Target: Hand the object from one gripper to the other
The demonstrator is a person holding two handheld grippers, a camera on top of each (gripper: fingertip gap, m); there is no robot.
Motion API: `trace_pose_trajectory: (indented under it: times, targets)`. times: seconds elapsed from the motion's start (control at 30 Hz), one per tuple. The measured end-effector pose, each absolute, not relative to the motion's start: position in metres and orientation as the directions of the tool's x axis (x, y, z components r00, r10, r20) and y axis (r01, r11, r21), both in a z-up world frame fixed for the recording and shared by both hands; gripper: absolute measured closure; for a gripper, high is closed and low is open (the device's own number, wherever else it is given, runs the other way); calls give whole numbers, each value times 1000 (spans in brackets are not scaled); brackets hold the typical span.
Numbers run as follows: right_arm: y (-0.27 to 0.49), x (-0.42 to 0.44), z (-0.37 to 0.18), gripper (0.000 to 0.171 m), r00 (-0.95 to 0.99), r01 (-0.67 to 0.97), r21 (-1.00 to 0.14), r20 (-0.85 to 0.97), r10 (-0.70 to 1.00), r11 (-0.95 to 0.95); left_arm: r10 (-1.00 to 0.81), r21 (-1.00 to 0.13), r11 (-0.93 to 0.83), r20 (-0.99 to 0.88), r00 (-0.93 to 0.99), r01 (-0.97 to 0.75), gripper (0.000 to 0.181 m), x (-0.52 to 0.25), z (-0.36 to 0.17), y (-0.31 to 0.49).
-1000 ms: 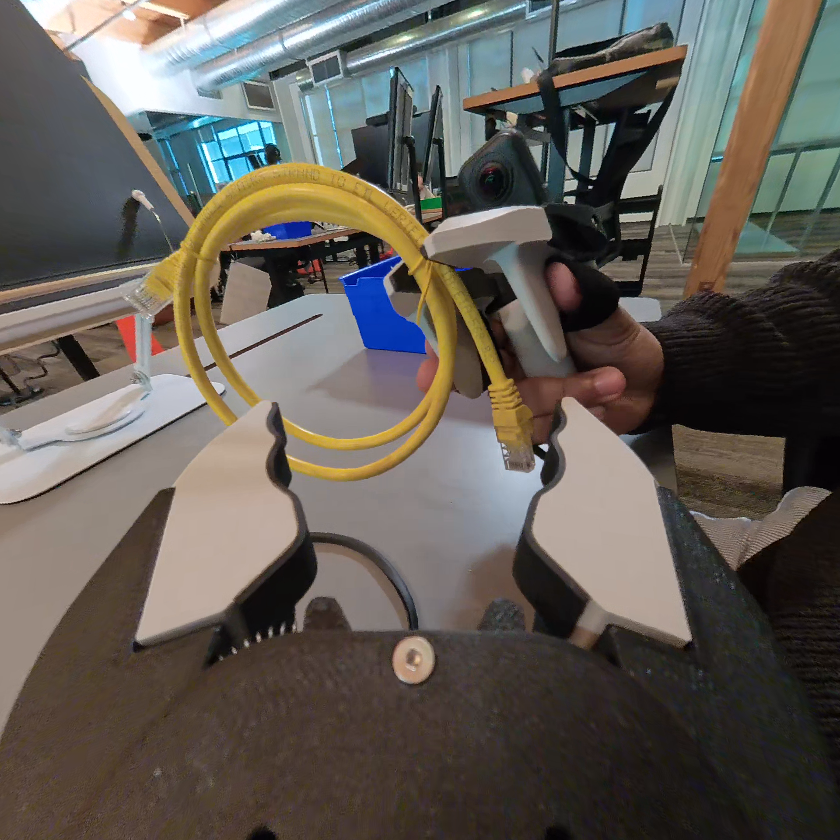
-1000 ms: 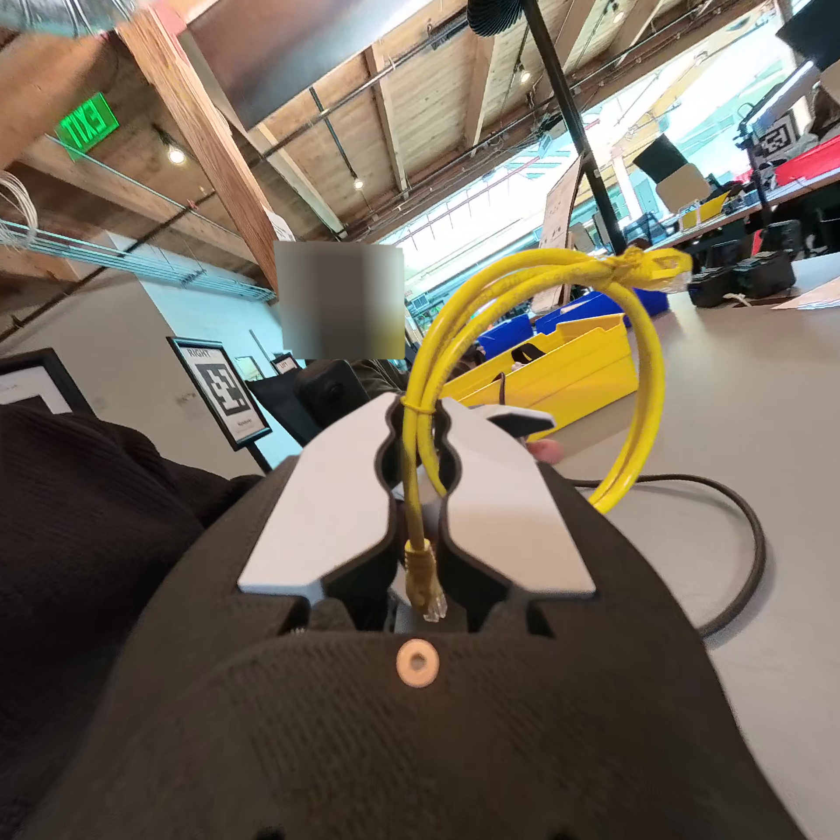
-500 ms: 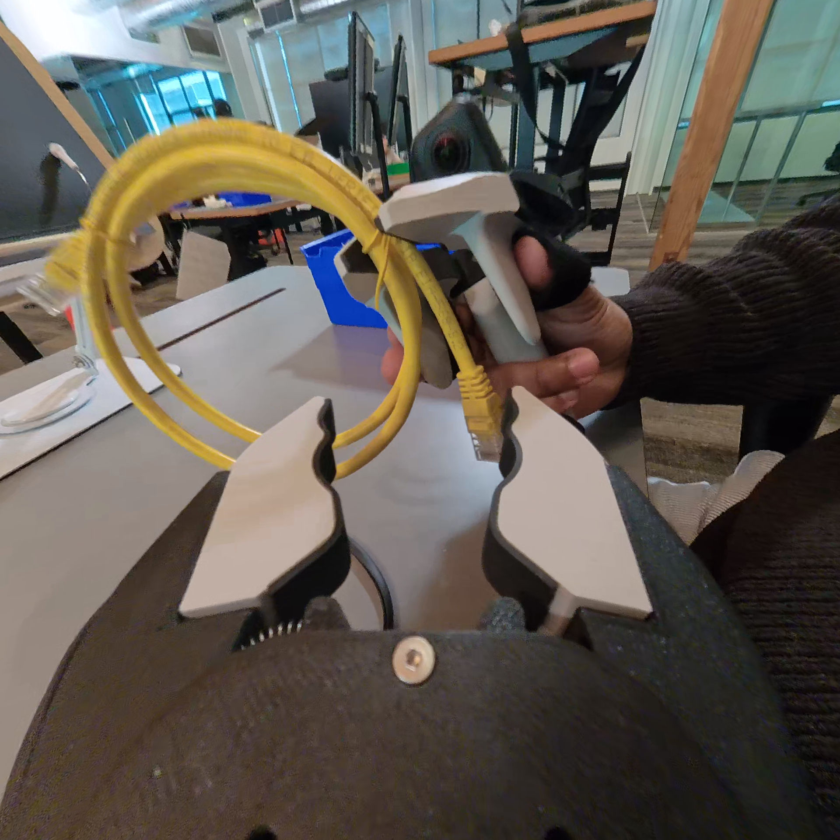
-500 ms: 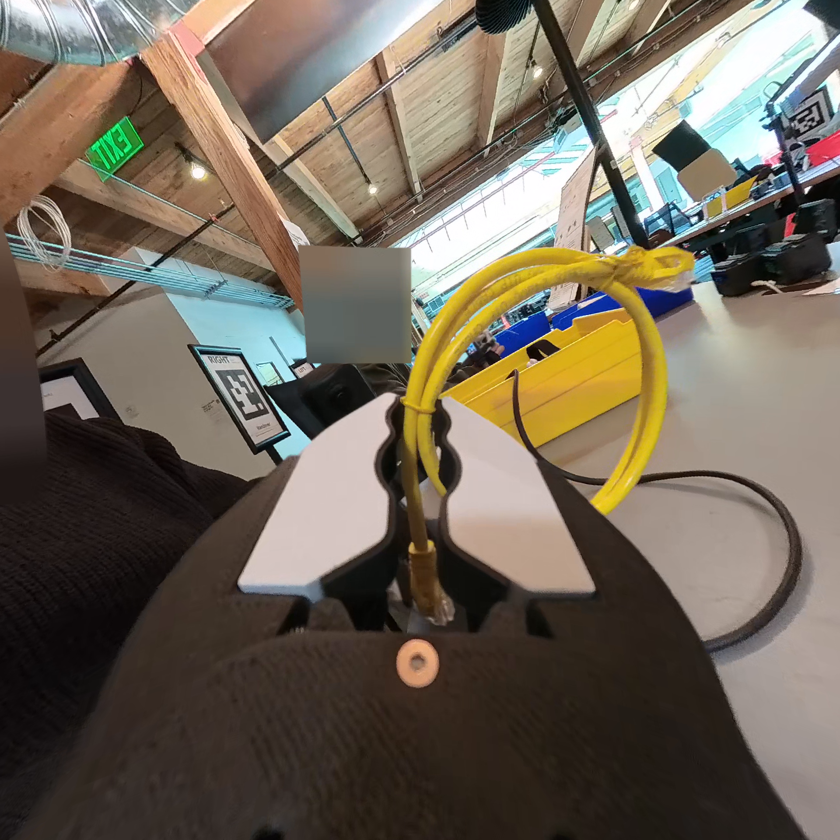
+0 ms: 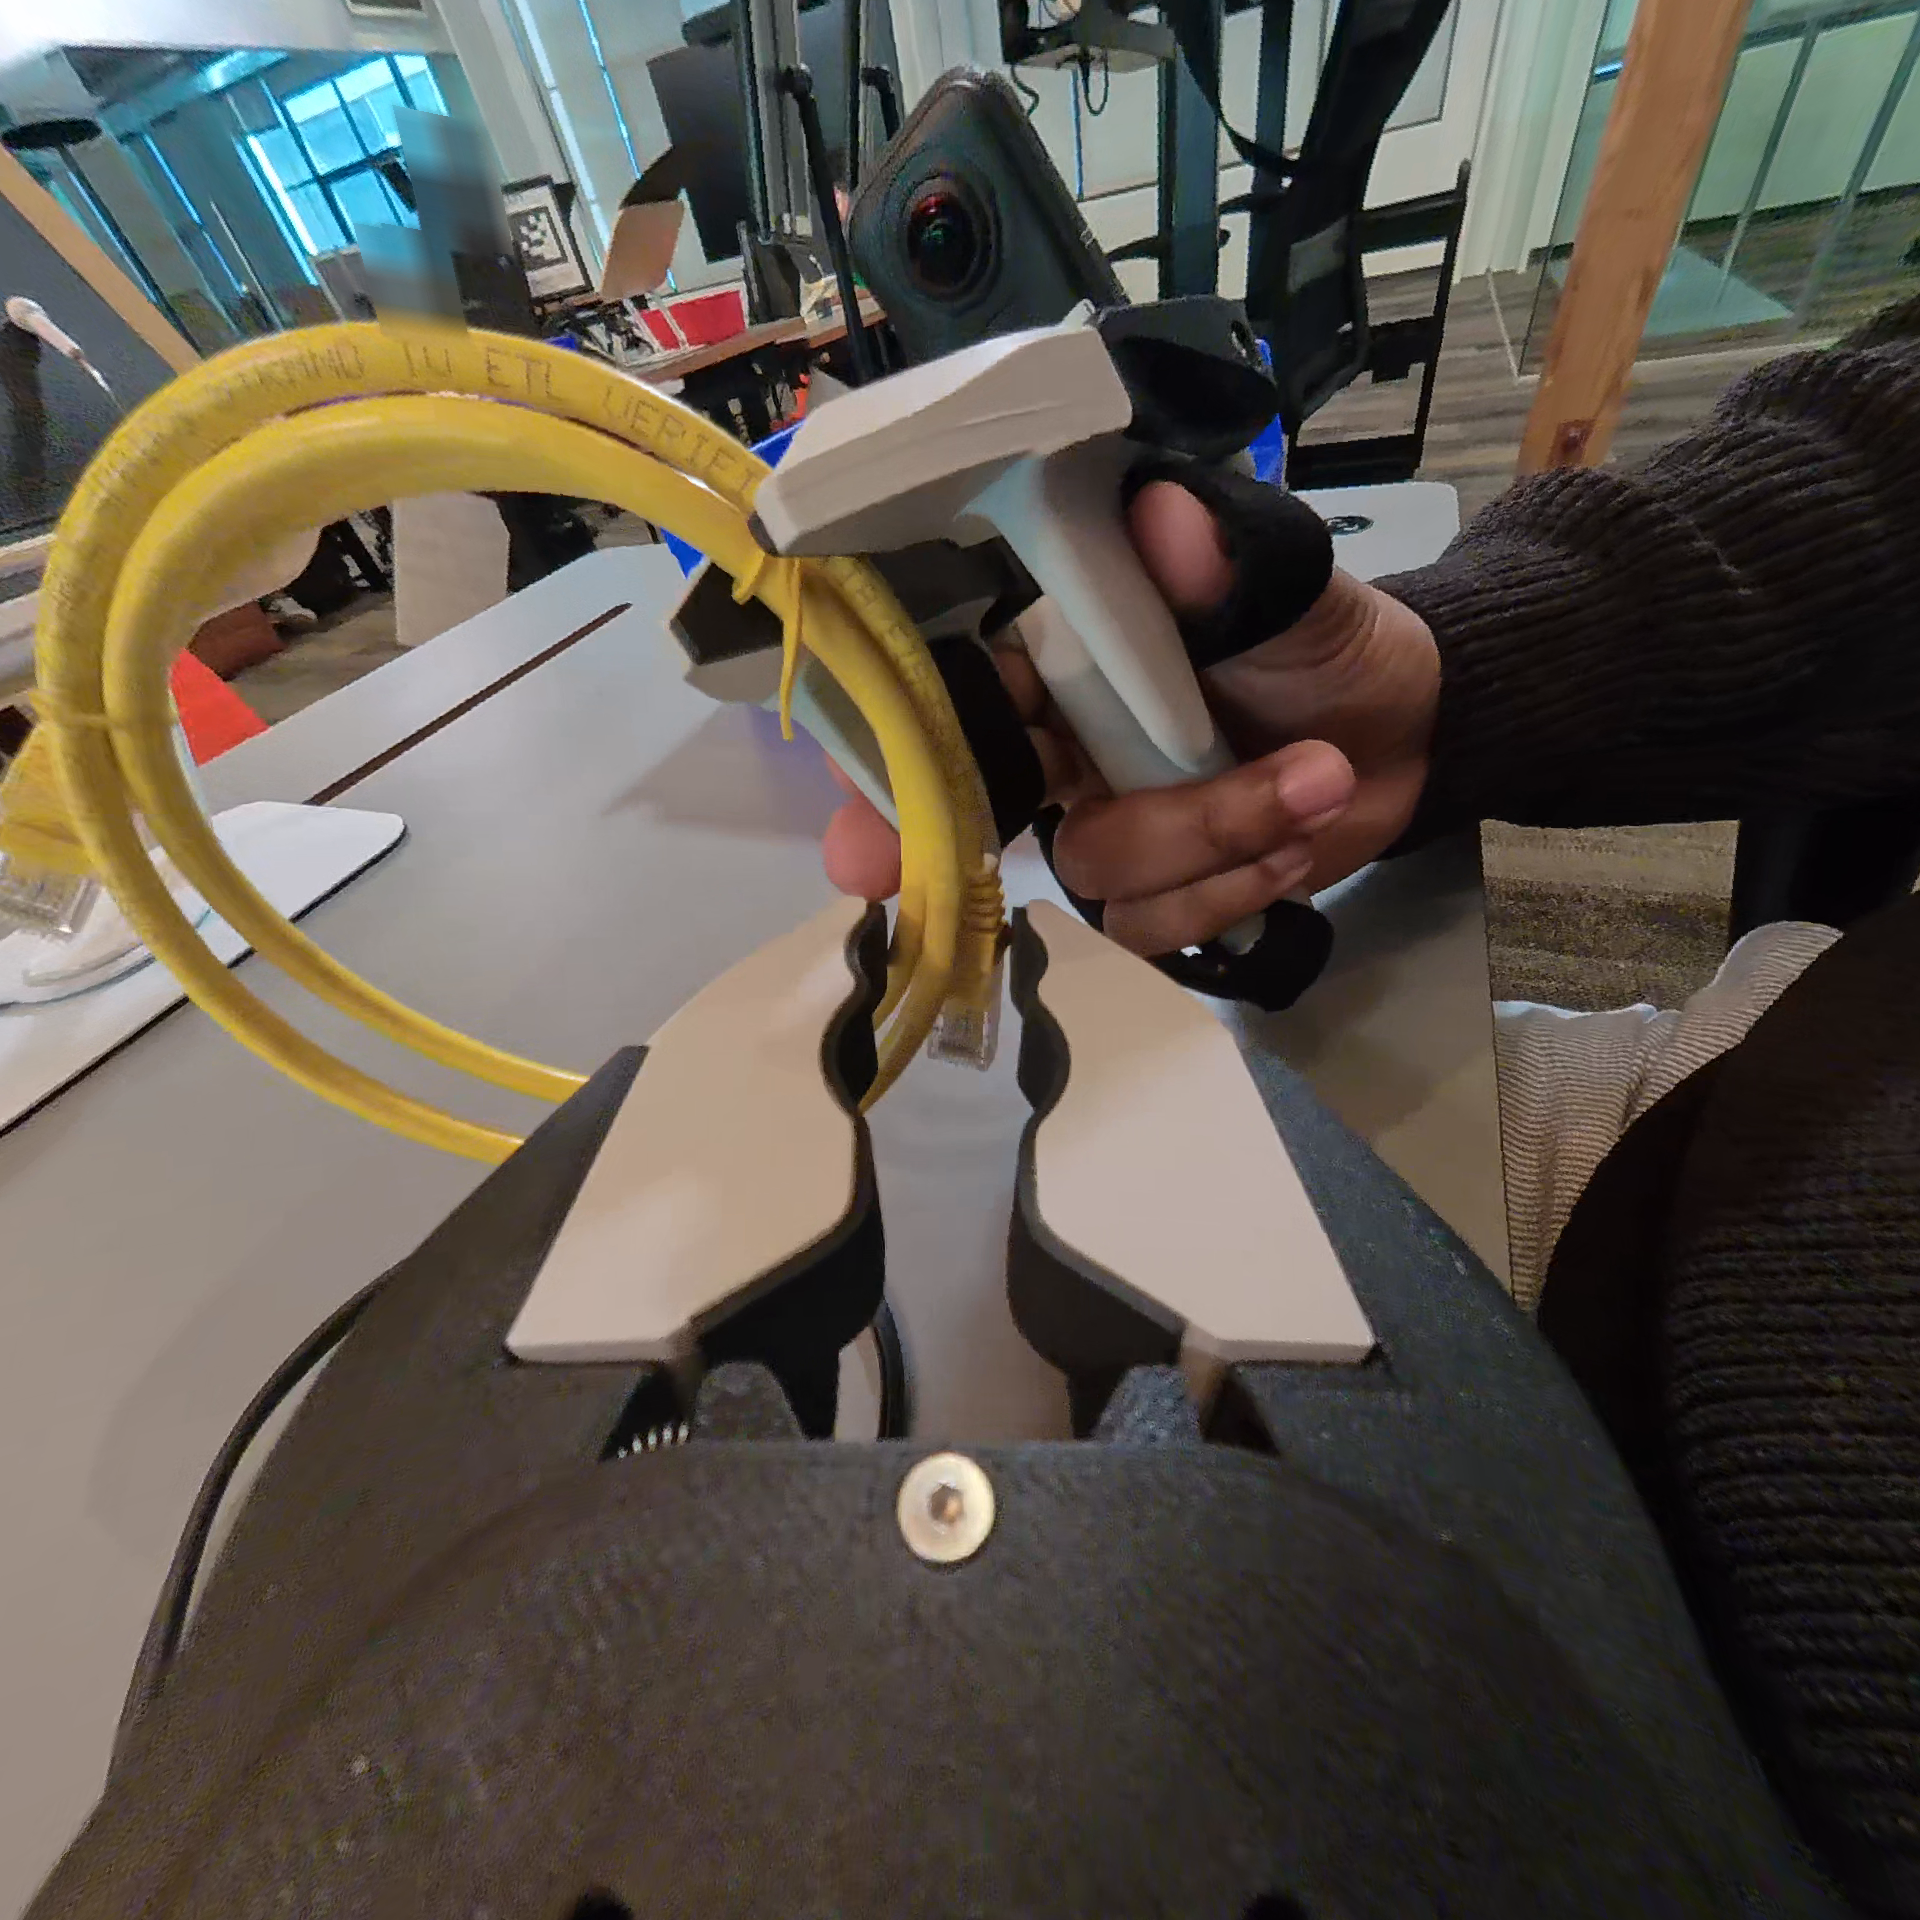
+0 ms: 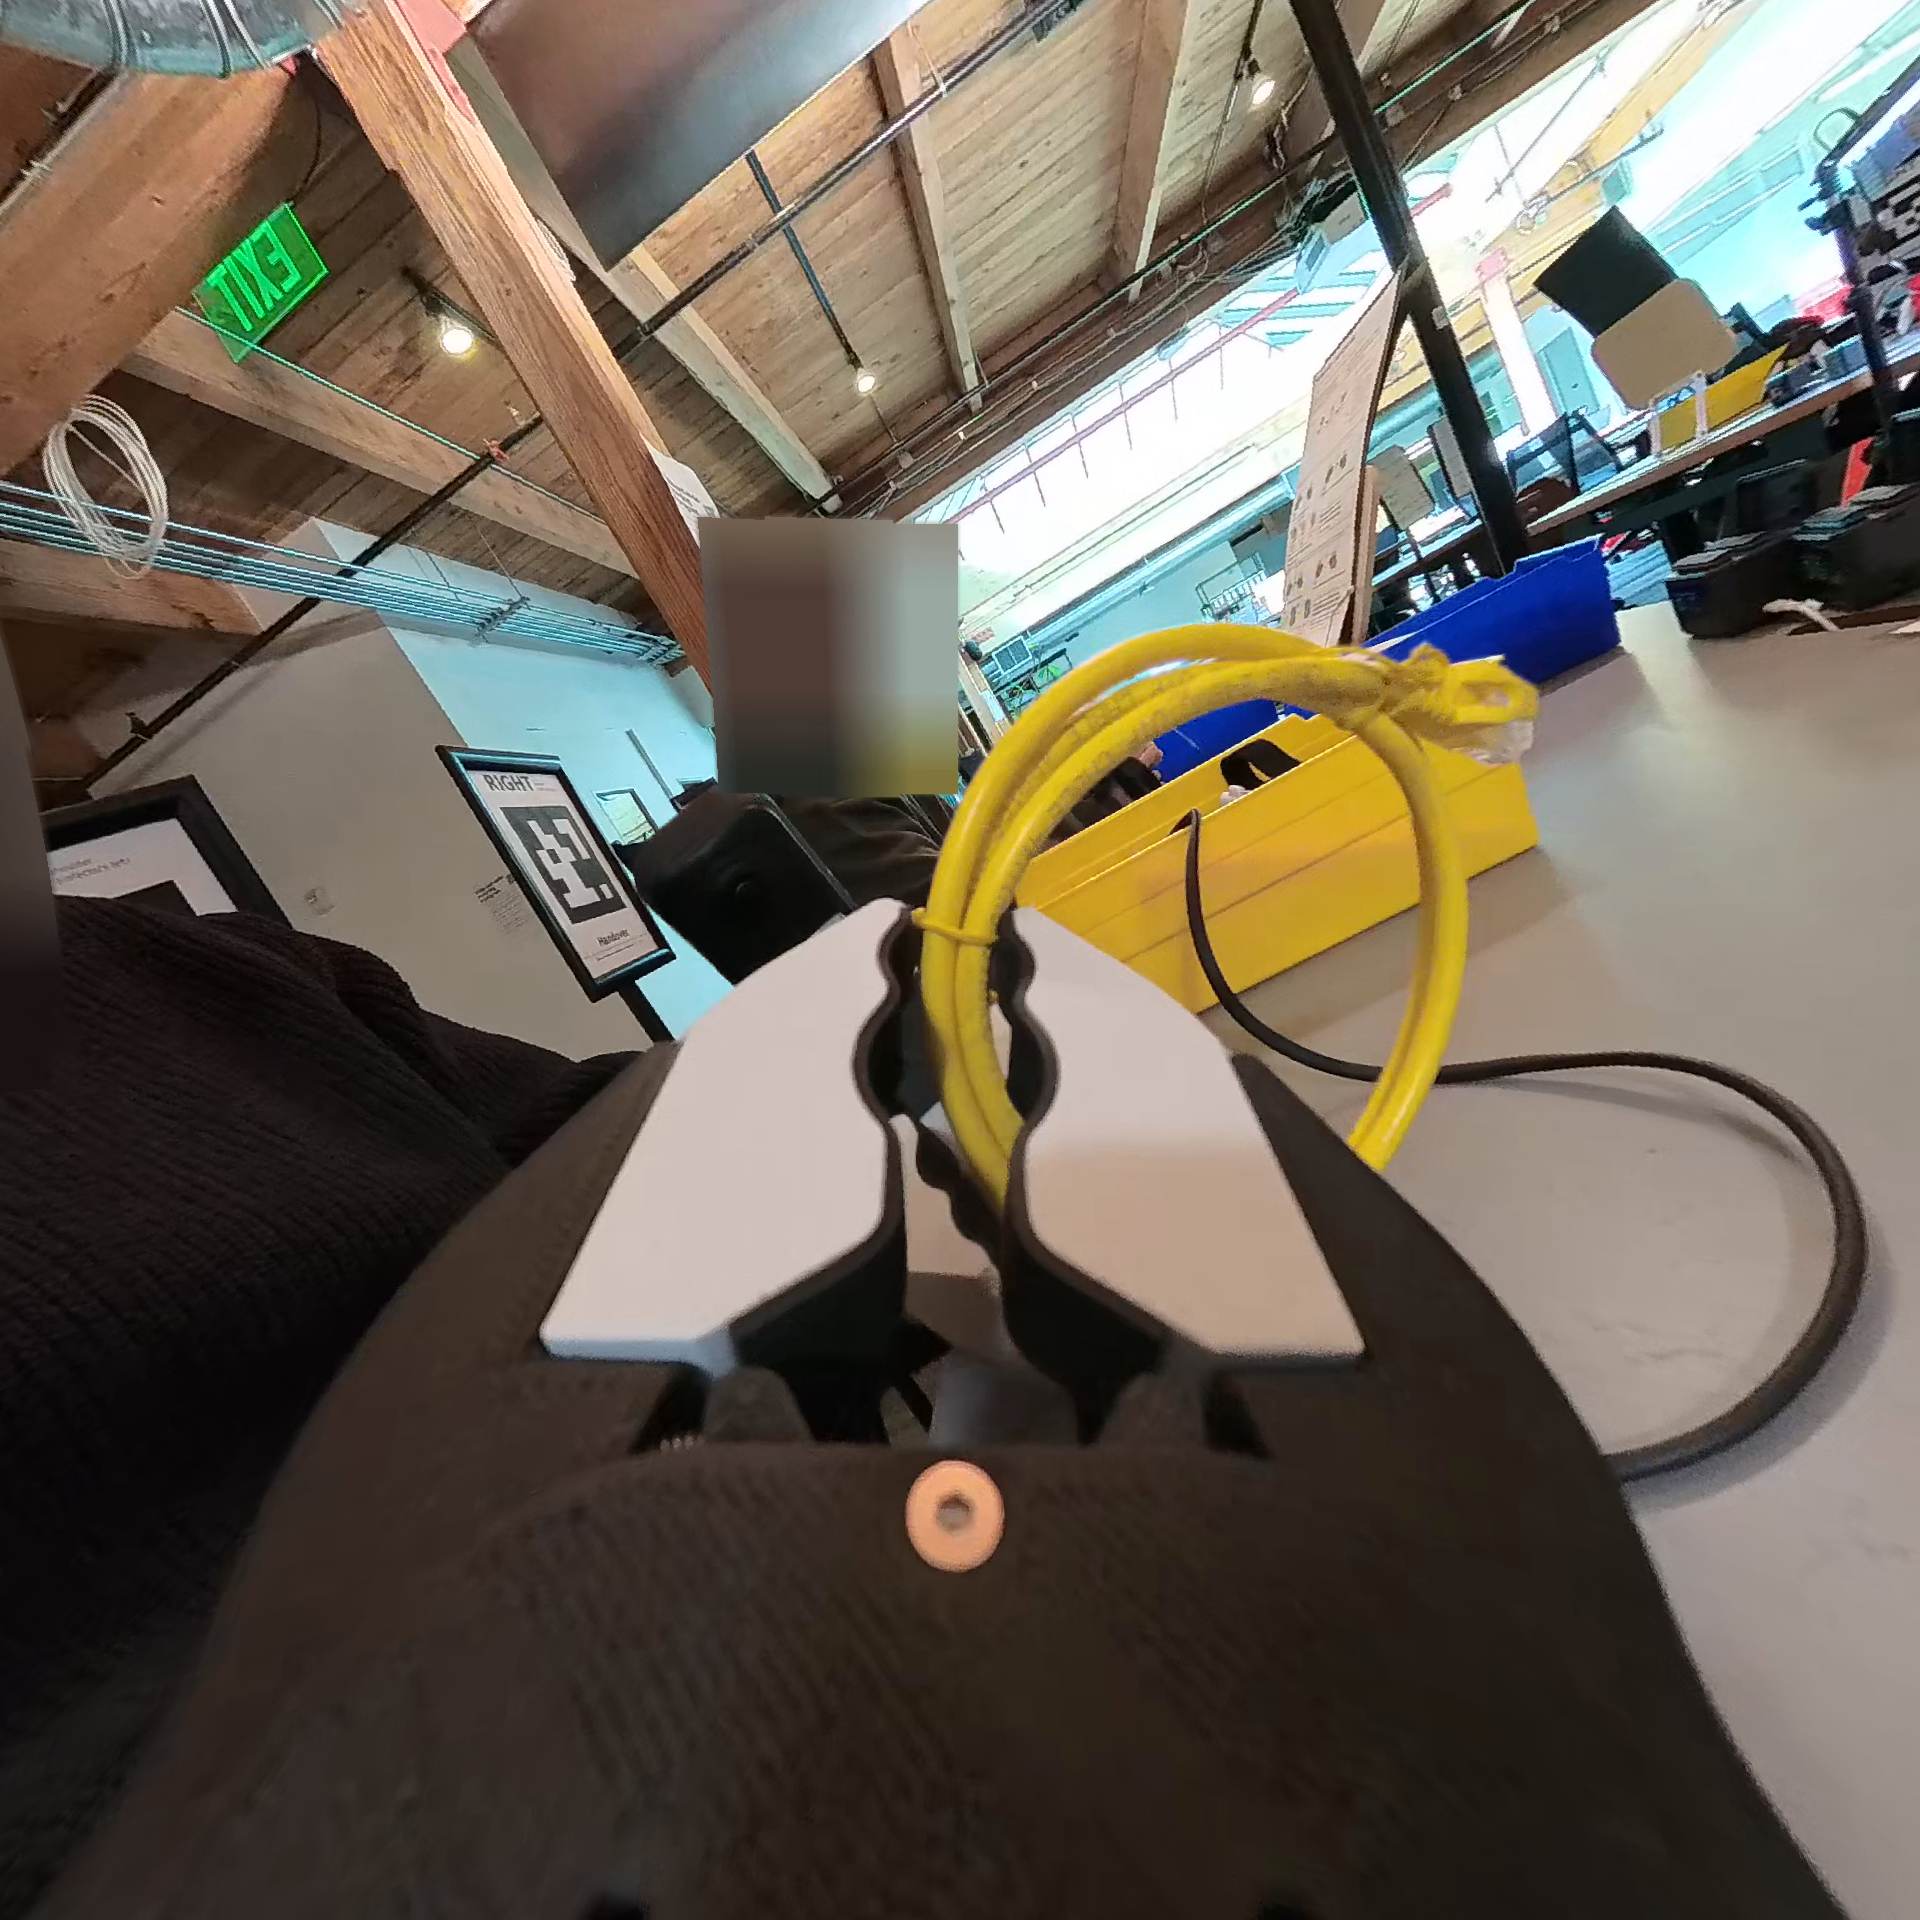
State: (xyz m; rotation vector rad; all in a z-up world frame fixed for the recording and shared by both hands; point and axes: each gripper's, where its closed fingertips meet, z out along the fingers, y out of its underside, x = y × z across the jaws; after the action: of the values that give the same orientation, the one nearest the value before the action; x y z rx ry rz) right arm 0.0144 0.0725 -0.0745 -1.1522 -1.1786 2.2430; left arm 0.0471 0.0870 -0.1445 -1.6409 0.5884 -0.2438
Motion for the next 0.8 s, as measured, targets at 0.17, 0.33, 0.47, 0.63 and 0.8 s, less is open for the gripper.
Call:
trace_pose_trajectory:
  times: [0.17, 0.33, 0.47, 0.63, 0.8]
  targets:
    - [82, 13, -74, 153, -565, 3, -816, -478, 673, -577, -510, -974, -67, -152, 847, -215, 159, 46, -143, 87]
    - [97, 16, -68, 133, -562, -33, -779, -504, 656, -626, -506, -995, -87, -5, 862, -57, 159, 34, -133, 88]
    - [105, 16, -68, 130, -561, -30, -745, -539, 629, -666, -527, -976, -93, 214, 823, 195, 159, 18, -116, 86]
    - [102, 13, -72, 130, -544, -19, -783, -514, 663, -622, -570, -824, -166, 528, 630, 541, 159, -5, -104, 85]
    - [96, 9, -81, 129, -516, 9, -825, -489, 704, -566, -607, -490, -234, 748, 268, 840, 159, -36, -93, 83]
